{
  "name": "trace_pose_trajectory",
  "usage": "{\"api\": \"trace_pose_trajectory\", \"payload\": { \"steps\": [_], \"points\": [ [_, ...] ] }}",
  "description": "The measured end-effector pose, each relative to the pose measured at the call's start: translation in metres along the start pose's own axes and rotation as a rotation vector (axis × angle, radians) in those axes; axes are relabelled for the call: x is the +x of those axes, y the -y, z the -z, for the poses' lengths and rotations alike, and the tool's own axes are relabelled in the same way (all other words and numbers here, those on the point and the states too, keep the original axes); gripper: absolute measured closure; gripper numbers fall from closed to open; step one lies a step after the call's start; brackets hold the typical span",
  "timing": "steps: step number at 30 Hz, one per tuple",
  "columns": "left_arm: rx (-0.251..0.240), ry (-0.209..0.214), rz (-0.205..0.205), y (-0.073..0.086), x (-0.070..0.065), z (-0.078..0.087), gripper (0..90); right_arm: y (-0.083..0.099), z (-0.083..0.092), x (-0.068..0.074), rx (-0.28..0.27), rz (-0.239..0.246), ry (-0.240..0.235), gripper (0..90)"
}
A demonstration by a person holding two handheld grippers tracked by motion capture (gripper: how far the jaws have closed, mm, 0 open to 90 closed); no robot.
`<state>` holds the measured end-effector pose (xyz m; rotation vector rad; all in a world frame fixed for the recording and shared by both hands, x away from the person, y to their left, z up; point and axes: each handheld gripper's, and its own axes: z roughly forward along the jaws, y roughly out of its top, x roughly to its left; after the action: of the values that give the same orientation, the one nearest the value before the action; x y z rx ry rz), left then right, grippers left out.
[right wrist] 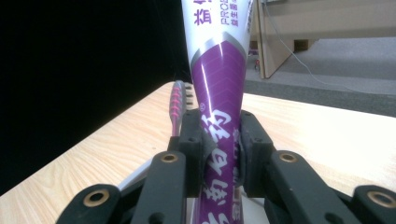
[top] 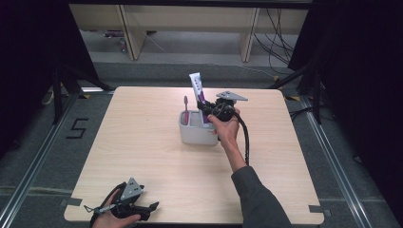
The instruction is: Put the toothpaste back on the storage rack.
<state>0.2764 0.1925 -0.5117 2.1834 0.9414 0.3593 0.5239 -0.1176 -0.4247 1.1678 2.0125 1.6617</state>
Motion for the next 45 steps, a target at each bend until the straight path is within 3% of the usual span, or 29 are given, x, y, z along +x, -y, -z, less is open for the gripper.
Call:
{"api": "trace_pose_trajectory", "payload": {
  "steps": [13, 14, 23, 30, 32, 34, 35, 40, 42, 45],
  "points": [
    [0.001, 0.000, -0.004, 0.000, 0.000, 0.000, 19.3, 0.007, -0.001, -0.004, 0.025, 0.004, 0.008, 75.1],
    [0.001, 0.001, -0.004, 0.000, 0.000, 0.000, 19.3, 0.008, -0.001, -0.002, 0.035, -0.015, 0.016, 75.0],
    [-0.013, 0.000, 0.011, 0.000, -0.001, -0.001, 19.3, 0.009, -0.001, -0.004, 0.049, 0.033, 0.024, 74.9],
    [-0.012, 0.002, 0.013, 0.000, -0.001, -0.002, 19.4, 0.011, -0.003, -0.005, 0.075, 0.028, 0.022, 74.6],
    [0.001, 0.005, -0.005, 0.000, 0.000, -0.001, 19.4, 0.012, -0.002, -0.004, 0.077, 0.017, 0.025, 74.5],
    [-0.004, 0.002, 0.003, 0.000, -0.002, -0.001, 19.3, 0.012, -0.002, -0.003, 0.082, 0.050, 0.027, 74.3],
    [-0.004, 0.001, 0.003, 0.000, -0.002, -0.001, 19.3, 0.012, -0.002, 0.000, 0.094, 0.029, 0.032, 74.0],
    [-0.004, 0.008, -0.004, 0.000, -0.003, -0.002, 19.3, 0.016, -0.001, 0.005, 0.134, 0.081, 0.036, 70.0],
    [-0.006, 0.008, -0.003, 0.000, -0.004, -0.002, 19.3, 0.017, -0.001, 0.009, 0.160, 0.074, 0.019, 67.3],
    [0.000, 0.011, -0.006, 0.000, -0.004, -0.001, 19.3, 0.017, 0.001, 0.012, 0.150, 0.058, 0.025, 68.3]
  ]
}}
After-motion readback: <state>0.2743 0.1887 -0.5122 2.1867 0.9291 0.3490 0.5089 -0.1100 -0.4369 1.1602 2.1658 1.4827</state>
